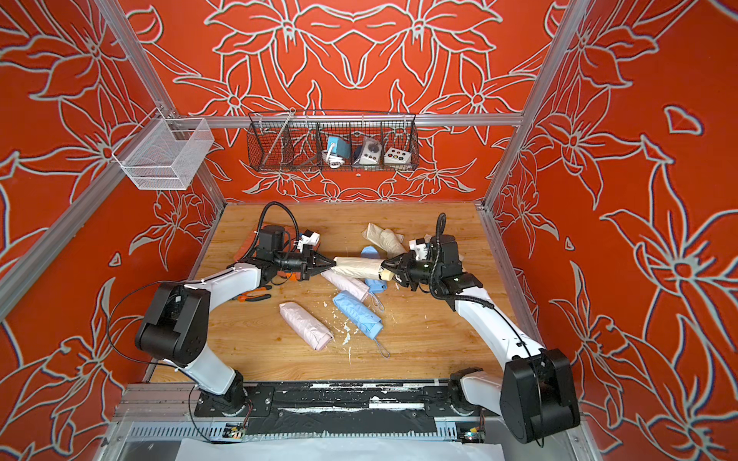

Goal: Take umbrellas out of sleeves
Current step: Take out the umbrella from the umbrella sleeve, then place the umbrella sleeve at the center of the board.

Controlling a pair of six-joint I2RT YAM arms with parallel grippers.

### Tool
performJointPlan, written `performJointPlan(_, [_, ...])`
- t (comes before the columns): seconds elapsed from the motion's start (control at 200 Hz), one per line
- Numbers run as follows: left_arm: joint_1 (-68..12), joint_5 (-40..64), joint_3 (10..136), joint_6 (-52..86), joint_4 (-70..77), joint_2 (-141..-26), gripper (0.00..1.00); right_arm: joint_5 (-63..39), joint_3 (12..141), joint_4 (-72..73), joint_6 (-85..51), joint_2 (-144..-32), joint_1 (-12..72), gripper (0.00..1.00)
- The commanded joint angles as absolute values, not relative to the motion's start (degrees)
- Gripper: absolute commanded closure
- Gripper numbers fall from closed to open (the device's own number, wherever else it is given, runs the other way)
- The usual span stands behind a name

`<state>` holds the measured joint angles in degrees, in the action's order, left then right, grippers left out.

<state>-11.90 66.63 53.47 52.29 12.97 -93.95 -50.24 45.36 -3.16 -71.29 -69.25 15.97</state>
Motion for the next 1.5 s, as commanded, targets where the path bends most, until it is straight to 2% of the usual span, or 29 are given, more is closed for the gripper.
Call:
performJointPlan(0.0, [-11.6,65.9,55.5,47.6,9.2,-93.6,1.0,-51.7,47.3,-1.6,-70.9,-68.3,15.7,1.0])
performJointPlan(0.155, [-8.8,59.0,57.8,40.8,0.2,-91.3,1.0,-50.1,47.7,-6.0,-68.1,-67.1,15.4,1.0])
performJointPlan(0.305, [-4.4,56.7,56.6,41.3,0.0,-89.7,1.0,-50.5,46.8,-7.3,-67.7,-65.7,14.0,1.0])
performJointPlan(0.585, [-2.3,57.5,54.5,43.6,3.0,-89.2,1.0,-50.5,48.1,-15.0,-63.8,-62.0,8.5,1.0])
performJointPlan(0.751, [-2.9,60.7,53.8,47.3,8.0,-89.6,1.0,-43.4,52.2,-23.7,-59.0,-58.0,3.6,1.0])
performJointPlan(0.936, [-9.4,63.3,55.6,49.8,12.2,-90.7,1.0,-35.6,56.9,-27.1,-56.7,-55.2,1.2,1.0])
performJointPlan(1.201, [-21.5,63.3,60.1,57.7,23.1,-96.0,1.0,-32.1,62.7,-33.0,-51.8,-54.6,-2.5,1.0])
performJointPlan(1.496, [-34.2,62.3,68.2,75.5,49.9,-112.3,1.0,-31.0,62.1,-34.8,-51.3,-53.5,-5.6,1.0])
